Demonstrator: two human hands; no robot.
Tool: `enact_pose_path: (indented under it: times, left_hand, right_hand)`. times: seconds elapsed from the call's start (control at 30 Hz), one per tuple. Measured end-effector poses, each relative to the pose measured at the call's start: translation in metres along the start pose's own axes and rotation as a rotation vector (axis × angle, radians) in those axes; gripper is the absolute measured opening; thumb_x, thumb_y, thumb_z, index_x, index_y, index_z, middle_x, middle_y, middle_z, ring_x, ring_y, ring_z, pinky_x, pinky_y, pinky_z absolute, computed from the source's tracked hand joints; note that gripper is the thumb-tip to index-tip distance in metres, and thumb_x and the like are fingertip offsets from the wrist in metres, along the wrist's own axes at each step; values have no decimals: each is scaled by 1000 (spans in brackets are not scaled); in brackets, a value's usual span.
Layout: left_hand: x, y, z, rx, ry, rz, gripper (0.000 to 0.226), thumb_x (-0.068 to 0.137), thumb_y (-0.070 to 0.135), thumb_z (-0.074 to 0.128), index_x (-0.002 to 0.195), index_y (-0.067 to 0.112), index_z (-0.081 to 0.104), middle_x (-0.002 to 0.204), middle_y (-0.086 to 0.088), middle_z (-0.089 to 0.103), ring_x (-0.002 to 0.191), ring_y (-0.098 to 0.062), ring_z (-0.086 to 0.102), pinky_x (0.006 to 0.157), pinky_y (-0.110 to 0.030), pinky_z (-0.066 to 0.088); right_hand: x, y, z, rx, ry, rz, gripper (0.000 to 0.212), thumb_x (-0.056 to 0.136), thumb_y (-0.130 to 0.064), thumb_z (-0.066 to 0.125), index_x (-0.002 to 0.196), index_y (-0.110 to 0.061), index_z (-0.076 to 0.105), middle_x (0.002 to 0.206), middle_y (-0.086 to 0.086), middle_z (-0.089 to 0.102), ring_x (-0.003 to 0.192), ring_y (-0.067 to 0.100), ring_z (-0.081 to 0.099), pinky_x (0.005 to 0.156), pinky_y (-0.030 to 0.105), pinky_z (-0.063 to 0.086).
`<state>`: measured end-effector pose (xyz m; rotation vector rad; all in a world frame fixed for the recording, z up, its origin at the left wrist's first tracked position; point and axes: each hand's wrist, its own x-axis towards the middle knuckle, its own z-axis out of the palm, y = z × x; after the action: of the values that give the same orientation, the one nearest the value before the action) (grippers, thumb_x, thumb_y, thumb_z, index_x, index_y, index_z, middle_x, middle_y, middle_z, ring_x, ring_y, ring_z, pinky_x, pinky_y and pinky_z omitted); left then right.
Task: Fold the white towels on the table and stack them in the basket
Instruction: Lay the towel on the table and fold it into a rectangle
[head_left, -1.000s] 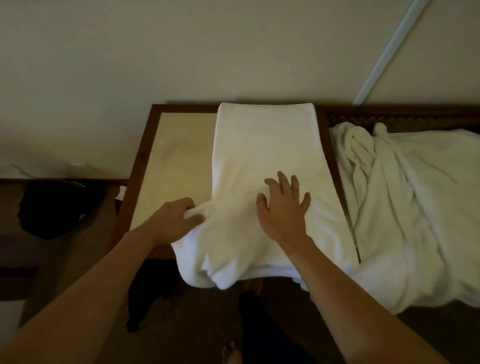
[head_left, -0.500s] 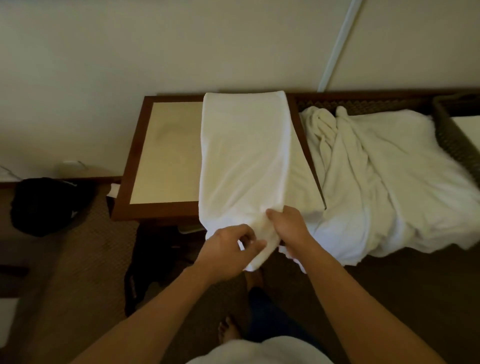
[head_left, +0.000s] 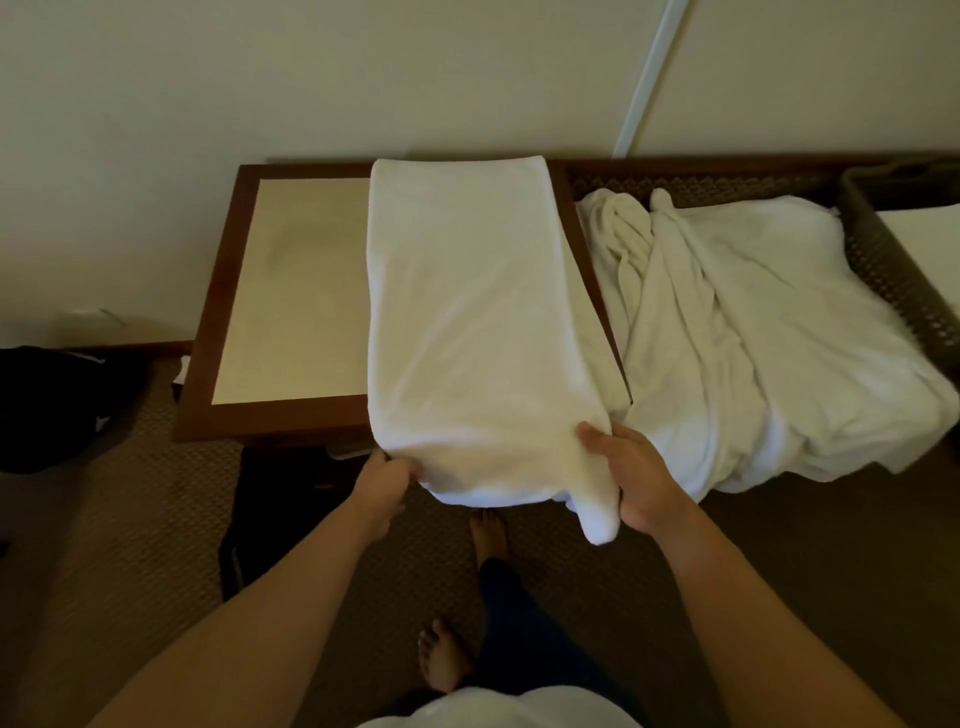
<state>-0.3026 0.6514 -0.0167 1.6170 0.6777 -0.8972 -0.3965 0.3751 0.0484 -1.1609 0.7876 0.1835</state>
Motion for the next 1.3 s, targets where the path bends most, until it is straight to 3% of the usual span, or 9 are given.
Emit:
enact_pose_path:
  times: [0.13,0.27,0.33,0.5,0.67,0.9,1.07,1.2,1.3]
  left_hand:
    - [1,-5,-3,149,88,73,57,93,6,58,147,15,45,134,-12,57,122,-33,54,102,-51,48]
    - [-15,9,-11,-215,123,188,18,98,9,48,107,6,64,98,-8,65,94,-26,61,72,-35,48]
    - [-24,15,-14,-307,108,238,28,105,24,44,99,9,67,96,-9,69,95,-27,65,74,-35,49]
    - [-24,36,-27,-364,-63,143,63,103,67,29,124,23,70,114,-6,76,108,-27,71,88,-45,55]
    - [-26,50,-32,-190,-221,150,38,107,46,45,131,26,67,124,-2,73,117,-26,68,102,-52,51]
    - [-5,24,-36,218,211,230,28,102,46,51,118,26,60,125,-2,62,115,-24,58,105,-52,48]
    - [5,12,-30,-80,167,229,22,99,44,63,110,25,65,124,-1,67,117,-22,62,108,-46,46]
    - [-7,14,-26,-284,46,252,31,106,30,55,125,9,67,122,-8,72,115,-25,67,103,-47,52]
    - [-11,16,-26,-264,25,251,33,104,31,56,123,5,65,122,-12,72,112,-29,67,98,-53,54]
  right_hand:
    - [5,-3,-11,-83,5,-35,18,100,-14,61,116,-10,71,102,8,78,90,25,75,73,37,59]
    - [9,-4,-14,-196,14,8,20,100,-17,63,113,-6,73,104,9,78,96,26,75,78,35,58]
    - [10,-7,-10,-227,29,-5,21,100,-26,65,108,-10,75,105,7,78,99,23,73,83,34,57]
    - [15,-9,-2,-372,73,-171,41,100,-41,62,107,-2,73,109,15,74,106,30,69,100,45,54]
    - [10,-3,-13,-287,-1,-215,18,101,-23,62,104,-13,77,103,2,78,103,16,72,95,29,54]
    - [27,28,-39,-466,229,-183,32,102,-24,60,82,-1,67,73,21,51,75,24,51,66,33,37]
    - [38,24,-32,-490,252,-193,22,99,-42,64,103,-20,65,94,-4,67,88,9,63,83,31,49]
    - [42,17,-27,-489,270,-318,26,99,-33,65,84,-12,66,78,12,64,70,9,57,71,28,43]
    - [45,19,-33,-420,316,-327,25,100,-27,64,77,-19,61,63,-12,57,60,1,52,68,25,41]
